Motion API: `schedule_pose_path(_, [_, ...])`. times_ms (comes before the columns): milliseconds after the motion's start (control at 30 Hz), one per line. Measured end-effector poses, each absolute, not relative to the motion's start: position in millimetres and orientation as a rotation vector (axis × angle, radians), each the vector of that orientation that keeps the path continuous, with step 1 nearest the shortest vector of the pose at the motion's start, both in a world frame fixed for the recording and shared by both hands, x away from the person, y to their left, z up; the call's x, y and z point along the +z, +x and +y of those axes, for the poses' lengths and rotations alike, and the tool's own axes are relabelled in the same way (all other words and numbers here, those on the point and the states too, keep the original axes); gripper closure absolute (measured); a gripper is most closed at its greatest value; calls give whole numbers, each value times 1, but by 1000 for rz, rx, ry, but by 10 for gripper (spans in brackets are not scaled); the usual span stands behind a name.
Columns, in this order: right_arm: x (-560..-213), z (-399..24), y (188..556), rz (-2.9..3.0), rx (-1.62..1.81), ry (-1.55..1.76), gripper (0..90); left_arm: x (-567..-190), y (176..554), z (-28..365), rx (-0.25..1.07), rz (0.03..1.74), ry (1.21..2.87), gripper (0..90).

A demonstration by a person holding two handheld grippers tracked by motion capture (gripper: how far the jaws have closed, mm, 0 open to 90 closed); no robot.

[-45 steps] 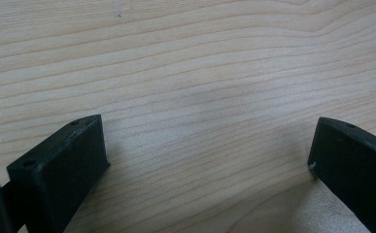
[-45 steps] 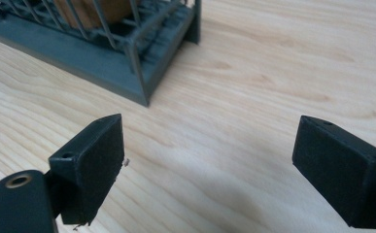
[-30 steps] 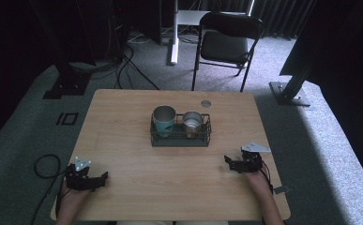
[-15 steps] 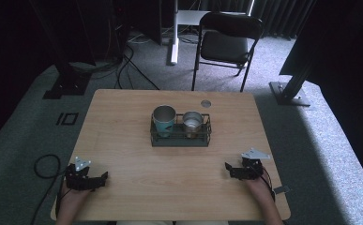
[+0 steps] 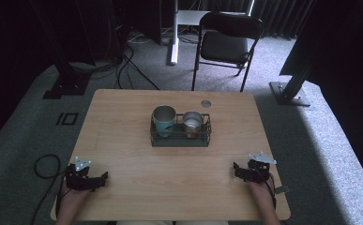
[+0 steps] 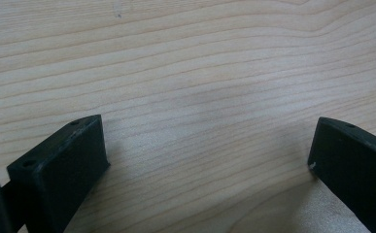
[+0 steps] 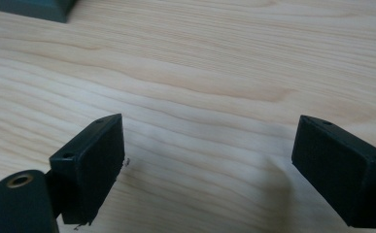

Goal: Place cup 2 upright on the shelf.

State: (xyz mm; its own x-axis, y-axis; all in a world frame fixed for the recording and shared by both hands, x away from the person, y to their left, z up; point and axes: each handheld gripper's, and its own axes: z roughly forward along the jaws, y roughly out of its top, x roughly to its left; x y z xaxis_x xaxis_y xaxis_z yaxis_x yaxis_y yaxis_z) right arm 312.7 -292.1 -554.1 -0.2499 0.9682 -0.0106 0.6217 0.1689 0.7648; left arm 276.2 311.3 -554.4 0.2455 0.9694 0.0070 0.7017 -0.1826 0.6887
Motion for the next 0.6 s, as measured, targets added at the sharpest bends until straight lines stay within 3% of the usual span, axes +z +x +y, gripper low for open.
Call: schedule_pose_path(600, [-556, -303, 310, 1916, 831, 1610, 126, -554, 276, 311, 615, 1518, 1958, 10])
